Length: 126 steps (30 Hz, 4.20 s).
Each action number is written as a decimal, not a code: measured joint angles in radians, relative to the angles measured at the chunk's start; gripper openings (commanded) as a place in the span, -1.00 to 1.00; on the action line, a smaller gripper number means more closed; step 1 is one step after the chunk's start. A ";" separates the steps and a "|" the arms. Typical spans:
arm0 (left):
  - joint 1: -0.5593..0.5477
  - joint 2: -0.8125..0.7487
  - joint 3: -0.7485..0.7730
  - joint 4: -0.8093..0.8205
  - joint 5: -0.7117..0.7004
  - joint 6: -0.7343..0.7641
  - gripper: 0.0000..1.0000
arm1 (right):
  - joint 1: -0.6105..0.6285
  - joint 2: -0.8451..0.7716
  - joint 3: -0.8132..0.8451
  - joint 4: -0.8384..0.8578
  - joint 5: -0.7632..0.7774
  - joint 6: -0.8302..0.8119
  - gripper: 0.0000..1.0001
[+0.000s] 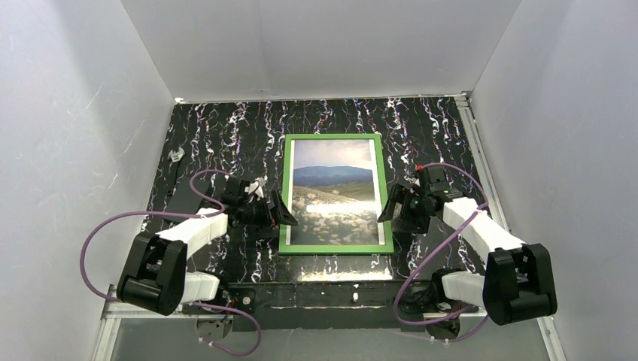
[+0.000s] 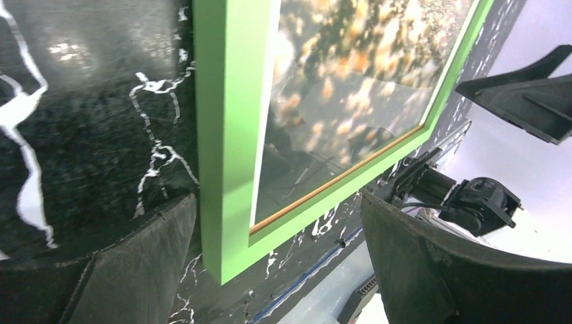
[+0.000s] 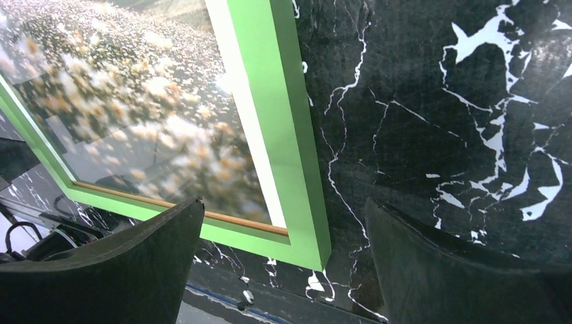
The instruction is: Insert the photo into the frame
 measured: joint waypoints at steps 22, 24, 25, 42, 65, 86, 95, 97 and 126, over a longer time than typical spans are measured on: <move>-0.118 -0.137 0.008 -0.144 -0.188 0.093 0.96 | -0.003 0.050 -0.014 0.069 -0.057 -0.001 0.94; -0.117 -0.212 0.008 -0.186 -0.238 0.120 0.96 | -0.003 0.018 -0.014 0.061 -0.050 -0.002 0.95; -0.117 -0.251 0.008 -0.201 -0.257 0.133 0.96 | -0.003 -0.006 -0.014 0.054 -0.045 -0.002 0.96; -0.112 -0.931 -0.005 -0.488 -0.667 0.447 0.96 | -0.003 -0.510 -0.010 -0.008 0.212 -0.068 0.97; -0.112 -1.096 -0.318 -0.334 -1.042 0.616 0.96 | -0.003 -0.912 -0.359 0.284 0.455 -0.207 0.77; -0.082 -0.302 -0.480 0.723 -1.129 0.808 0.96 | -0.030 -0.303 -0.585 1.118 0.643 -0.403 0.97; 0.024 0.186 -0.362 1.167 -1.085 0.784 0.96 | -0.153 -0.088 -0.441 1.231 0.491 -0.394 0.97; 0.048 0.198 -0.356 1.177 -1.057 0.760 0.96 | -0.166 -0.052 -0.396 1.217 0.462 -0.393 0.97; 0.090 0.217 -0.312 1.131 -0.993 0.705 0.96 | -0.278 0.138 -0.415 1.455 0.220 -0.472 0.97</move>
